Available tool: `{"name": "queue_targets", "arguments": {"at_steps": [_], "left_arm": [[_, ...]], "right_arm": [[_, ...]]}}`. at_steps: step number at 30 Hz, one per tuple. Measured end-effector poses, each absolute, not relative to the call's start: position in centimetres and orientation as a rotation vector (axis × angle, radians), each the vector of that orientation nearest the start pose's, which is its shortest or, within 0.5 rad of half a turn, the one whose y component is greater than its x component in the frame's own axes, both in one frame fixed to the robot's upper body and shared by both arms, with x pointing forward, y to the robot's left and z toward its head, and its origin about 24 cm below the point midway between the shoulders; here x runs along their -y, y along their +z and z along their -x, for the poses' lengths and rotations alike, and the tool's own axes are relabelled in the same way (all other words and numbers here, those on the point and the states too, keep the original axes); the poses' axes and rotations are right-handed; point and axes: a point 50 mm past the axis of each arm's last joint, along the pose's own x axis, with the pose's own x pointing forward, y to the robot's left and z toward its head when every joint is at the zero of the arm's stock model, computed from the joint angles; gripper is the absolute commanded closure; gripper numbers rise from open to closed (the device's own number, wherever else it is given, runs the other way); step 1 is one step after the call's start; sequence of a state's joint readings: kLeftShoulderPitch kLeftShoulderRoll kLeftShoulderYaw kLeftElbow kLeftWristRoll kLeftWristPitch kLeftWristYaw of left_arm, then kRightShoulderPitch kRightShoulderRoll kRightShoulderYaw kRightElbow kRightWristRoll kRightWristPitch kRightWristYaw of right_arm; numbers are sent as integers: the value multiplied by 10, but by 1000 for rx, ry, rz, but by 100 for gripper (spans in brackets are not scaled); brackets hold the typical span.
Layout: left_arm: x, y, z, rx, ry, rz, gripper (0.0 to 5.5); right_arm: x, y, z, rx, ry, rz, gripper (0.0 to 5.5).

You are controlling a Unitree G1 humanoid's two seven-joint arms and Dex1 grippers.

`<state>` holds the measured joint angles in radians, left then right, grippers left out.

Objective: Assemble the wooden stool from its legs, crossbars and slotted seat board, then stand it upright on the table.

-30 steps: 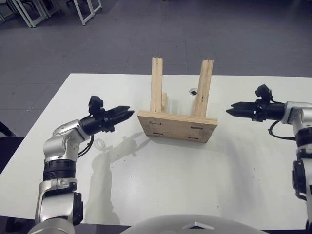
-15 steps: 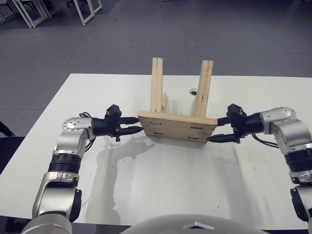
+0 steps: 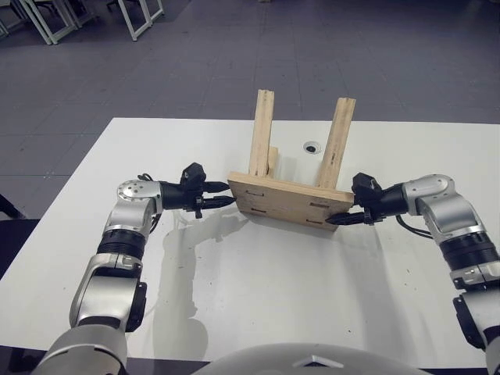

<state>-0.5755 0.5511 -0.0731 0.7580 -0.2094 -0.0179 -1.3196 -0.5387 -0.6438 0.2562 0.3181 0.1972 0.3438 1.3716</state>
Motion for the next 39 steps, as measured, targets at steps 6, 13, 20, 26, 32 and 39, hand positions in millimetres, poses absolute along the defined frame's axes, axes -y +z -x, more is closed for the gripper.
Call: {"name": "queue_targets", "arguments": {"at_steps": [6, 13, 20, 26, 32, 39], "left_arm": [[-209, 73, -321, -275, -1204, -181, 320], [-193, 86, -320, -224, -1363, -128, 288], [-205, 119, -287, -372, -1525, -30, 370], [-217, 169, -290, -354, -1489, 212, 393], [-206, 225, -311, -316, -1352, 806, 393], [-222, 193, -343, -285, -955, 1178, 393]], "right_arm": [[194, 99, -303, -475, 1377, 375, 395], [201, 98, -311, -457, 1422, 419, 405], [201, 107, -320, -426, 1534, 269, 408], [204, 152, -315, -399, 1574, -102, 408], [214, 223, -322, -391, 1477, -670, 421], [175, 194, -352, -449, 1180, -1048, 421]]}}
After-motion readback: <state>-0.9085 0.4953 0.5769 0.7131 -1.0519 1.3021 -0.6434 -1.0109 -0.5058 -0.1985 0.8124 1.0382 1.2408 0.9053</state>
